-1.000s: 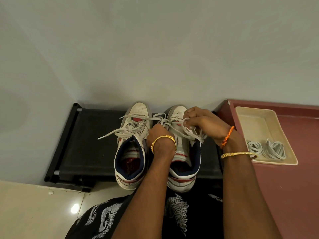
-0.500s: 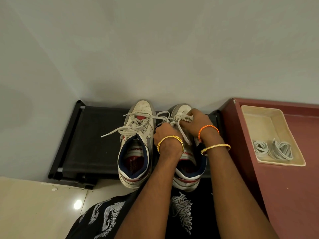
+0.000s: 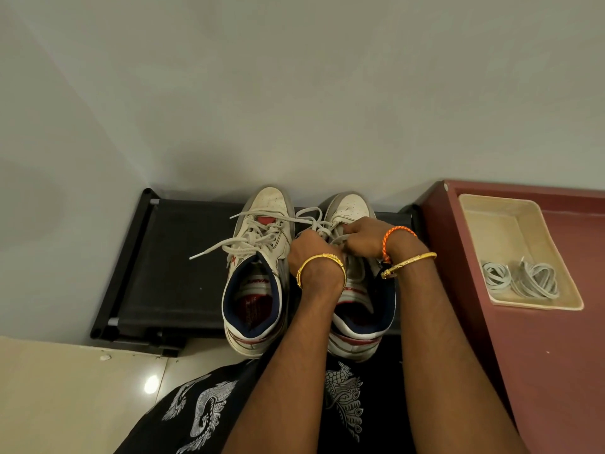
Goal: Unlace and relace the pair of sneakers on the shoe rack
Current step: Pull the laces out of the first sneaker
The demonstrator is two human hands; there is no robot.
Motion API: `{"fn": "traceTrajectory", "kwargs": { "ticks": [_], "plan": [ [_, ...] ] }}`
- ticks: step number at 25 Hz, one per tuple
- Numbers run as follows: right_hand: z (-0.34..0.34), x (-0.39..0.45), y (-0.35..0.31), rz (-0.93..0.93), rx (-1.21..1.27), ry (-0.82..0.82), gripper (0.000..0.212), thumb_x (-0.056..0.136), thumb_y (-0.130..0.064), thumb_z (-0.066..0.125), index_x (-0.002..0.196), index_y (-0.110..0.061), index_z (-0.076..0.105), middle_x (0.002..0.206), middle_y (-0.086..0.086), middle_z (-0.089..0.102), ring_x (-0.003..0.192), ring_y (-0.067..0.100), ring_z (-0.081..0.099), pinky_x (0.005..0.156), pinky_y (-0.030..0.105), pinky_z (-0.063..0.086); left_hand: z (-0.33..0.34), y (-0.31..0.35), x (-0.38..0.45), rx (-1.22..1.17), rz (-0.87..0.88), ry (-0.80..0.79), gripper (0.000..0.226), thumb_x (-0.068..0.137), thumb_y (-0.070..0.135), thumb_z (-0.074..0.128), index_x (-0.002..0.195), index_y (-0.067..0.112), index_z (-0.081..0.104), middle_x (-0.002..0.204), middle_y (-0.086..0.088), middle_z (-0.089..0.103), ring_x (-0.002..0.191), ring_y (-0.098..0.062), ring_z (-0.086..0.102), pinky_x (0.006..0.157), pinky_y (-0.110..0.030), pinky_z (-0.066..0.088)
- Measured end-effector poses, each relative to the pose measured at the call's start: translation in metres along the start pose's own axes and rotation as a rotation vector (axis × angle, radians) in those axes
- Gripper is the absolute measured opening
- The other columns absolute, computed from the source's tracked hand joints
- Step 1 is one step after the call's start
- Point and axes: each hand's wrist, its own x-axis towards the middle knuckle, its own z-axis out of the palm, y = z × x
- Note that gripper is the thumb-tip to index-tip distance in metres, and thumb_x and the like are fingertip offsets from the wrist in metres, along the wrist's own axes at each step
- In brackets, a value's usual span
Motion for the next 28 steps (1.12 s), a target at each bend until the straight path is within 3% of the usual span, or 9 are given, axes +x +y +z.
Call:
{"fn": "traceTrajectory", "kwargs": {
  "ticks": [3,5,10,12,14,16,18,22,28],
  "plan": [
    [-0.011,-0.016,0.005,-0.038,-0.086,-0.069,0.033,0.091,-0.017,0.052,0.120,-0.003,0.060,0.118,0.012,0.056,0.109,0.026,0.052,0.094,0.035,0.042,0.000,0.000,-0.002,-0.010,-0.014,0.007,0.026,0.086,0.019,0.064,0.106,0.003,0.064,0.110,-0.016,0.065,0.101,-0.032,0.063,0.073,-0.034,0.048],
    [-0.020,-0.029,0.011,-0.081,0.063,-0.096,0.033,0.090,-0.015,0.057,0.119,-0.002,0.062,0.107,0.006,0.059,0.091,0.014,0.053,0.082,0.026,0.042,0.000,0.001,-0.002,-0.003,-0.014,0.001,0.027,0.086,0.021,0.065,0.106,0.003,0.064,0.111,-0.015,0.065,0.102,-0.032,0.062,0.075,-0.034,0.049],
    [-0.034,-0.065,0.009,-0.383,0.535,0.006,0.006,0.081,-0.004,0.067,0.086,-0.002,0.070,0.099,0.002,0.058,0.084,0.014,0.054,0.071,0.026,0.043,-0.002,0.001,-0.003,0.007,-0.014,-0.001,0.024,0.088,0.016,0.060,0.107,0.002,0.063,0.113,-0.016,0.064,0.105,-0.032,0.061,0.079,-0.035,0.049],
    [-0.037,-0.074,0.005,-0.483,0.707,0.001,0.010,0.080,-0.006,0.062,0.075,-0.007,0.070,0.076,0.006,0.061,0.061,0.016,0.049,0.052,0.023,0.038,-0.002,0.000,-0.003,0.022,-0.009,-0.002,0.025,0.089,0.017,0.059,0.109,0.002,0.062,0.114,-0.017,0.063,0.106,-0.032,0.061,0.079,-0.034,0.048],
    [-0.037,-0.067,0.004,-0.387,0.700,0.168,0.024,0.084,-0.004,0.057,0.060,-0.006,0.063,0.054,0.006,0.050,0.047,0.014,0.035,0.041,0.018,0.027,-0.003,-0.001,0.000,0.010,-0.013,-0.003,0.026,0.090,0.019,0.058,0.110,0.002,0.061,0.115,-0.016,0.063,0.106,-0.032,0.061,0.079,-0.034,0.048],
    [-0.028,-0.048,0.005,-0.203,0.550,0.459,0.026,0.083,-0.006,0.056,0.057,-0.004,0.052,0.049,0.005,0.046,0.049,0.015,0.039,0.044,0.019,0.030,-0.002,-0.001,0.001,0.006,-0.010,0.004,0.025,0.090,0.019,0.058,0.108,0.002,0.062,0.113,-0.016,0.064,0.104,-0.032,0.061,0.078,-0.035,0.048],
    [-0.012,-0.023,0.009,-0.046,0.420,0.588,0.018,0.080,-0.017,0.064,0.071,-0.007,0.051,0.066,0.008,0.053,0.067,0.020,0.050,0.058,0.024,0.040,-0.002,-0.001,0.001,0.013,-0.003,0.008,0.024,0.089,0.018,0.059,0.107,0.003,0.063,0.111,-0.016,0.064,0.104,-0.033,0.061,0.077,-0.035,0.048],
    [0.016,0.014,0.010,0.084,0.169,0.409,0.035,0.083,-0.035,0.066,0.108,-0.015,0.051,0.116,0.013,0.059,0.106,0.032,0.056,0.089,0.037,0.048,-0.001,0.000,0.002,0.038,0.010,0.005,0.025,0.090,0.019,0.059,0.109,0.004,0.063,0.113,-0.015,0.064,0.106,-0.031,0.061,0.080,-0.034,0.049],
    [0.022,0.023,-0.005,0.083,0.015,0.352,0.031,0.094,-0.026,0.052,0.122,-0.014,0.058,0.122,0.013,0.060,0.113,0.031,0.054,0.093,0.036,0.046,-0.001,0.000,0.002,0.025,0.010,0.000,0.028,0.090,0.021,0.059,0.110,0.002,0.063,0.112,-0.015,0.064,0.104,-0.030,0.061,0.078,-0.033,0.048]
  ]
}}
